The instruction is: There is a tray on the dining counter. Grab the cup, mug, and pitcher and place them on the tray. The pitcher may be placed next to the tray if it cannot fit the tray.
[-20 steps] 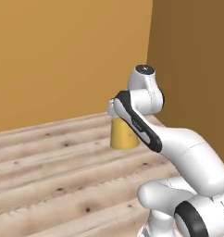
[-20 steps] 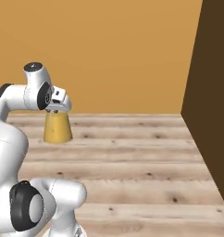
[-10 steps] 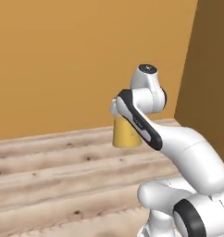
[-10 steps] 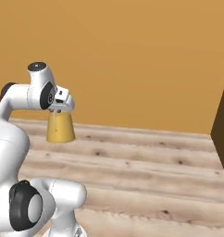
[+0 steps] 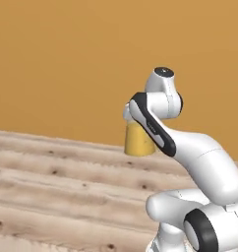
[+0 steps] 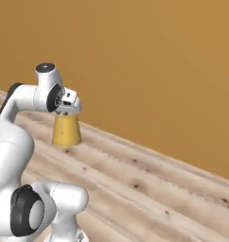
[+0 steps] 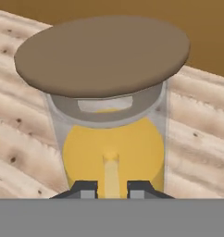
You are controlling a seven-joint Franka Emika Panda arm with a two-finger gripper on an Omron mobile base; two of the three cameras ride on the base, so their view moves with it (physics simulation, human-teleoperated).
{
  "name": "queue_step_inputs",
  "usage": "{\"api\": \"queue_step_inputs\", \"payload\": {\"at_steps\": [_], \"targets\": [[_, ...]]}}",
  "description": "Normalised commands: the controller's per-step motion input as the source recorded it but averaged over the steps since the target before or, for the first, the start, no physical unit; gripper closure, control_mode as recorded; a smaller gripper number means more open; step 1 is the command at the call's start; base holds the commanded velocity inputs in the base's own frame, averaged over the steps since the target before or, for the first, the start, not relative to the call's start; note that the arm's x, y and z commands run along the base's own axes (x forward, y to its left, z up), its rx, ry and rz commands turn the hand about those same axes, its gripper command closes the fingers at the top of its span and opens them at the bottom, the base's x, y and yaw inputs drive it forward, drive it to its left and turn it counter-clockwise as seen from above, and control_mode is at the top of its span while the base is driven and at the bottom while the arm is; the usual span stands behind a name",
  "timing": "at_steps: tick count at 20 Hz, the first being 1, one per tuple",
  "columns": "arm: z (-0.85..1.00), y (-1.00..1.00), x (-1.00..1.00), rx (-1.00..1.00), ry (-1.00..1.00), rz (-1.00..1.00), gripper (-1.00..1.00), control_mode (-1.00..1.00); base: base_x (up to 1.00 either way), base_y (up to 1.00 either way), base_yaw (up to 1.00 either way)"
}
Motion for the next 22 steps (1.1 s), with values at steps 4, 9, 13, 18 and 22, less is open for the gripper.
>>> {"api": "queue_step_inputs", "payload": {"at_steps": [4, 9, 13, 18, 22], "targets": [[0.00, 0.00, 0.00, 0.00, 0.00, 0.00, 1.00, 1.00, 0.99, -0.39, 0.68], [0.00, 0.00, 0.00, 0.00, 0.00, 0.00, 1.00, 1.00, 0.95, -0.52, 0.63], [0.00, 0.00, 0.00, 0.00, 0.00, 0.00, 1.00, 1.00, 0.93, -0.67, 0.55], [0.00, 0.00, 0.00, 0.00, 0.00, 0.00, 1.00, 1.00, 0.99, -0.68, 0.49], [0.00, 0.00, 0.00, 0.00, 0.00, 0.00, 1.00, 1.00, 1.00, -0.20, 0.20]]}}
